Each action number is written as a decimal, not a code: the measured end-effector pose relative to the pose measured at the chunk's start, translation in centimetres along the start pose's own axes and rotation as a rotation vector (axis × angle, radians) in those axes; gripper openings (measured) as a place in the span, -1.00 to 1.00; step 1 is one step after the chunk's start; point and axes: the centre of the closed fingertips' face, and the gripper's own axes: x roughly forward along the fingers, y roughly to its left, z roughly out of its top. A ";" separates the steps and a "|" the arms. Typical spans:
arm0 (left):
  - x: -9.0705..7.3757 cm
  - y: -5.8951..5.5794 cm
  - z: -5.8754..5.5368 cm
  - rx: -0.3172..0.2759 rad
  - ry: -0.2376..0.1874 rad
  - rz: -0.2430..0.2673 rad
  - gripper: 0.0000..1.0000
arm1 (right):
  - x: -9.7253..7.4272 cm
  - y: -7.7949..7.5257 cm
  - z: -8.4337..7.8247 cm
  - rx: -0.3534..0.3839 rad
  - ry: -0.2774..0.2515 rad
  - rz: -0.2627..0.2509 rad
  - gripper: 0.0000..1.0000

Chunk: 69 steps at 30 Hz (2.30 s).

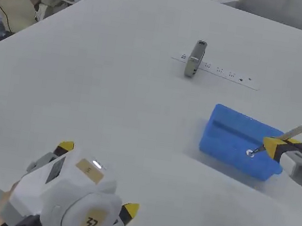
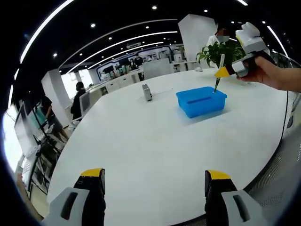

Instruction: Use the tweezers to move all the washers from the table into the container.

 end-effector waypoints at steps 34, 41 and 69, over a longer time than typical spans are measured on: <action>0.0 0.0 -0.2 0.003 0.011 0.000 0.77 | 4.8 -6.3 -4.3 0.083 0.098 -0.131 -0.96; 0.1 0.0 -0.2 0.006 0.014 -0.002 0.77 | 5.0 -5.6 -5.0 0.084 0.118 -0.119 -0.96; -0.9 0.0 1.7 -0.037 -0.066 -0.022 0.75 | 4.1 -5.8 -3.2 0.114 0.055 -0.109 -0.94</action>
